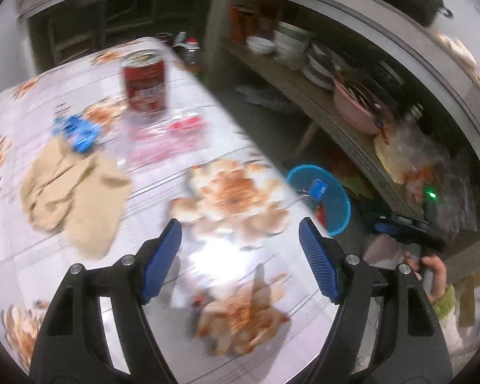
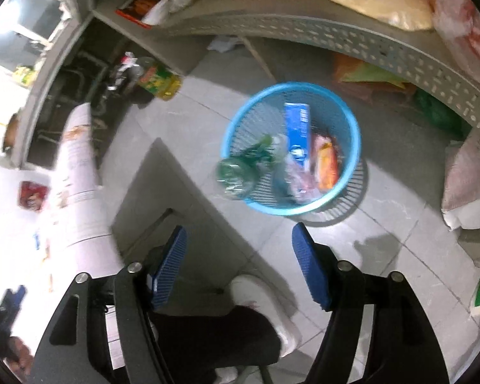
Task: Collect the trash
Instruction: 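Grasp the beige cloth with the left tool while the right tool grasps the pink-printed plastic bag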
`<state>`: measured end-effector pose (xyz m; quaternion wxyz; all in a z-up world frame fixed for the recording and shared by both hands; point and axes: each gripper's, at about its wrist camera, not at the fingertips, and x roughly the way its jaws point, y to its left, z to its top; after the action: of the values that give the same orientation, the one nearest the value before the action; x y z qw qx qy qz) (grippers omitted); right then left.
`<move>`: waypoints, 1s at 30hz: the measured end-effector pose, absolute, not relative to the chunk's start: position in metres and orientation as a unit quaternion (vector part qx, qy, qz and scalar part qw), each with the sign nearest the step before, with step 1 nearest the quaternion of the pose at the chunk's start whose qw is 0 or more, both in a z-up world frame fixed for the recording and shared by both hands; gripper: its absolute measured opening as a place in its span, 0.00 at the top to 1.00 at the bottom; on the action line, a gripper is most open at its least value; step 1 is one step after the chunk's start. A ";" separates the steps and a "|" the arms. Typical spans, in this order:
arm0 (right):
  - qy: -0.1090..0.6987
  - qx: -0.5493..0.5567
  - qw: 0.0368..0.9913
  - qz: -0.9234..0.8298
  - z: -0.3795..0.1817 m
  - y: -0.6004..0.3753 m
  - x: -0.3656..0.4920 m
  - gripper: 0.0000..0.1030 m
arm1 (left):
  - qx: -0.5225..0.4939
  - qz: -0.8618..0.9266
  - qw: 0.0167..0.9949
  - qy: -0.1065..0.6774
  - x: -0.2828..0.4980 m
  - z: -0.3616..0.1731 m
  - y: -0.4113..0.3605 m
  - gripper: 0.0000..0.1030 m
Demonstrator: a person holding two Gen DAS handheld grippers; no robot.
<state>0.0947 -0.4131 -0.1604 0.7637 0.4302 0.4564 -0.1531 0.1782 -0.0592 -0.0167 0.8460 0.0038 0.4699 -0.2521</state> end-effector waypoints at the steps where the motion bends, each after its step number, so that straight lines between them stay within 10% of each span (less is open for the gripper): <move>1: 0.450 0.428 0.770 -0.146 -0.150 -0.406 0.095 0.29 | -0.005 -0.243 0.849 0.469 0.178 -0.017 -0.049 0.31; 14: 0.425 0.305 0.852 0.031 -0.028 -0.281 0.180 0.24 | -0.078 -0.156 0.871 0.460 0.173 -0.043 0.045 0.31; 30: 0.476 0.249 0.838 0.090 -0.033 -0.190 0.308 0.32 | -0.012 -0.123 0.887 0.446 0.252 -0.029 0.092 0.31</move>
<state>0.3083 -0.1899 -0.0330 0.8383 0.2495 0.4764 0.0900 0.2516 0.0922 -0.0295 0.8866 -0.0122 0.4457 -0.1230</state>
